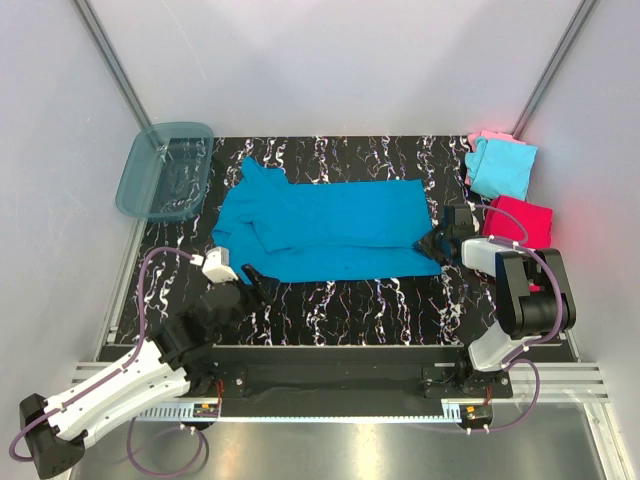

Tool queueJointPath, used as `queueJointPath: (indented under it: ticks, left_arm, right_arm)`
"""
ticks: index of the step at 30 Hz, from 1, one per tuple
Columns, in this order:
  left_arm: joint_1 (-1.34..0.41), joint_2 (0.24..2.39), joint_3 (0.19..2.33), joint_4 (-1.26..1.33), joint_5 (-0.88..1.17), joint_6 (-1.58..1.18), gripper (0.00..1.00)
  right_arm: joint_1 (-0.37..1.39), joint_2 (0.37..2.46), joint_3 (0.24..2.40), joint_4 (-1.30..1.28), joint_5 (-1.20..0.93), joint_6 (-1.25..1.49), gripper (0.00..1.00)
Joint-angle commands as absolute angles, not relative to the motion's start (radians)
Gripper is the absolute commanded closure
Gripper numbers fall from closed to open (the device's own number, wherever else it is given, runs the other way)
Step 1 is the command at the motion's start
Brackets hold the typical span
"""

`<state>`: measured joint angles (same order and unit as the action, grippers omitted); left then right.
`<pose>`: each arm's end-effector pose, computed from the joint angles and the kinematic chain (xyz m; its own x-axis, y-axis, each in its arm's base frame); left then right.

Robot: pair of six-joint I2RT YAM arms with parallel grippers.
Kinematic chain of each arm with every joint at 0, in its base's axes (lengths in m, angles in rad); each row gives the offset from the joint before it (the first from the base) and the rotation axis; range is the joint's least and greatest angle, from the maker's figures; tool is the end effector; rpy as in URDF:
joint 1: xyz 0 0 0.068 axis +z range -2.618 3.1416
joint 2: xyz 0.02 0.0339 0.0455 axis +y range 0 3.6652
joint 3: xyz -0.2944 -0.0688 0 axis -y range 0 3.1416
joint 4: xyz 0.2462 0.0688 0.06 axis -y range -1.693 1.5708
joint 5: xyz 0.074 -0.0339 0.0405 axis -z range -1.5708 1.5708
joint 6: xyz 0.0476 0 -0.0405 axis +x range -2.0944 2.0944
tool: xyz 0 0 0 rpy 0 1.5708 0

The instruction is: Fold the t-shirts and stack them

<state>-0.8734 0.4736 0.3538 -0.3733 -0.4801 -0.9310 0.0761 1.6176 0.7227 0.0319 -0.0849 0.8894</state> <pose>0.0888 -0.0717 0.2229 -0.5173 -0.4905 -0.7013 0.0060 0.8173 -0.5761 0.3123 0.0279 0.1608 -0.5787 0.7320 -0.3595 0.5061 0.6680 0.5456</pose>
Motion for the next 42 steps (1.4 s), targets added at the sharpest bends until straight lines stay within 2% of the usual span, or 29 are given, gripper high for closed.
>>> queueJointPath:
  ticks: [1,3,16,19,20,24,30,31,35,37,39,40,41,42]
  left_arm:
    - [-0.879,0.466,0.39,-0.367,-0.509,-0.917,0.28]
    - [-0.879,0.466,0.385,-0.368,-0.512,-0.922,0.28]
    - [-0.884,0.474,0.379,-0.365,-0.522,-0.925,0.29]
    - [-0.885,0.474,0.382,-0.365,-0.525,-0.922,0.29]
    - [-0.885,0.474,0.383,-0.367,-0.528,-0.922,0.29]
    - [-0.887,0.492,0.391,-0.364,-0.548,-0.917,0.26]
    - [-0.885,0.583,0.459,-0.289,-0.626,-0.865,0.19]
    - [-0.885,0.616,0.472,-0.27,-0.643,-0.856,0.13]
    - [-0.839,0.724,0.563,-0.061,-0.681,-0.747,0.02]
    - [-0.773,0.823,0.627,0.053,-0.626,-0.724,0.01]
    - [-0.617,0.914,0.669,0.127,-0.452,-0.725,0.01]
    - [-0.559,1.025,0.692,0.161,-0.378,-0.738,0.01]
    - [-0.452,1.09,0.753,0.205,-0.245,-0.764,0.01]
    - [-0.407,1.157,0.794,0.213,-0.198,-0.773,0.01]
  right_arm:
    - [0.078,1.618,0.759,0.06,-0.031,0.903,0.88]
    - [0.078,1.608,0.765,0.06,-0.025,0.907,1.0]
    - [0.078,1.603,0.834,0.04,-0.02,0.908,1.0]
    - [0.078,1.62,0.842,0.04,-0.023,0.908,0.9]
    - [0.078,1.624,0.842,0.04,-0.018,0.91,0.77]
    - [0.078,1.623,0.839,0.038,-0.009,0.911,0.57]
    - [0.078,1.531,0.899,0.006,-0.032,0.922,0.54]
    - [0.078,1.522,0.917,-0.032,-0.034,0.92,0.54]
    - [0.078,1.506,1.047,-0.104,-0.041,0.91,0.54]
    - [0.078,1.525,1.092,-0.113,-0.044,0.902,0.54]
    - [0.077,1.574,1.161,-0.118,-0.043,0.893,0.53]
    - [0.077,1.591,1.186,-0.118,-0.034,0.872,0.53]
    - [0.074,1.626,1.219,-0.115,-0.006,0.861,0.51]
    - [0.072,1.643,1.23,-0.101,0.026,0.85,0.49]
